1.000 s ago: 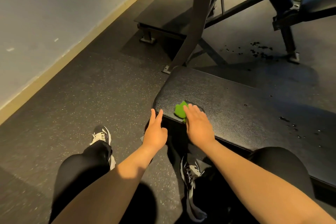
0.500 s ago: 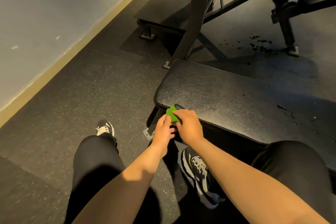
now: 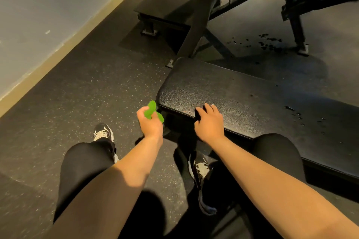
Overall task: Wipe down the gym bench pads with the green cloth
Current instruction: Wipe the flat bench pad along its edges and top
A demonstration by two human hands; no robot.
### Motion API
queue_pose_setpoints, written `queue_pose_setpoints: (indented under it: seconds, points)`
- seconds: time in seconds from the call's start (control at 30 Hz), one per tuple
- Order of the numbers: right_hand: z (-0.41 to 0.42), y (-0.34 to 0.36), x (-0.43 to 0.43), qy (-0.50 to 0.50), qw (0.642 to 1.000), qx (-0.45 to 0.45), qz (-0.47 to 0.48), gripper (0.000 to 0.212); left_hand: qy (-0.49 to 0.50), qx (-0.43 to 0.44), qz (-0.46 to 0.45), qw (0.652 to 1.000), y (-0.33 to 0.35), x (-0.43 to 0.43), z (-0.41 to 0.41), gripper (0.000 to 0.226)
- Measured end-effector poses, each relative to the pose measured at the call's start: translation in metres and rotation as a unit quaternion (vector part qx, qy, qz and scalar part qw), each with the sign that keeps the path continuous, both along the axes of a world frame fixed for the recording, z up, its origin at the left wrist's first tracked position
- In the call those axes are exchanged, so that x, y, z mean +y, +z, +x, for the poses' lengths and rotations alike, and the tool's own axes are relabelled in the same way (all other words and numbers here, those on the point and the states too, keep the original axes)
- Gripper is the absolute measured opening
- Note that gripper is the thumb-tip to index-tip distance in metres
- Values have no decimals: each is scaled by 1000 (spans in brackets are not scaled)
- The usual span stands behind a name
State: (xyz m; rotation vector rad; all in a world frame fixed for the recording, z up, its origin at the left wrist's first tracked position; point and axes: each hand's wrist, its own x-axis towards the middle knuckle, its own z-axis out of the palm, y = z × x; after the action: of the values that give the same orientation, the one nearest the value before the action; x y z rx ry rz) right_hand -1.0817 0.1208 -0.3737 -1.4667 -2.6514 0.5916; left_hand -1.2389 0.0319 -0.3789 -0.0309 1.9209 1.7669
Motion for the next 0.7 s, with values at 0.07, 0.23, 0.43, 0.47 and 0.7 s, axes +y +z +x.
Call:
queue_pose_setpoints:
  seconds: [0.07,0.23,0.43,0.47,0.7]
  points:
    - [3,-6,0,20,999,-48,-2,64,-11,-25,9,1000,-3,7,-7,9]
    - [3,-7,0,29,998,-57,22,64,-37,-160,40,986,4,22,3,28]
    - [6,-2,-2,22,999,-37,7,64,-84,-105,1,991,-9,26,30,28]
    - [6,-1,-2,20,999,-30,6,63,-105,-91,-5,990,-10,27,39,28]
    - [23,-8,4,-14,993,90,-72,59,-220,-24,-38,974,-14,25,70,28]
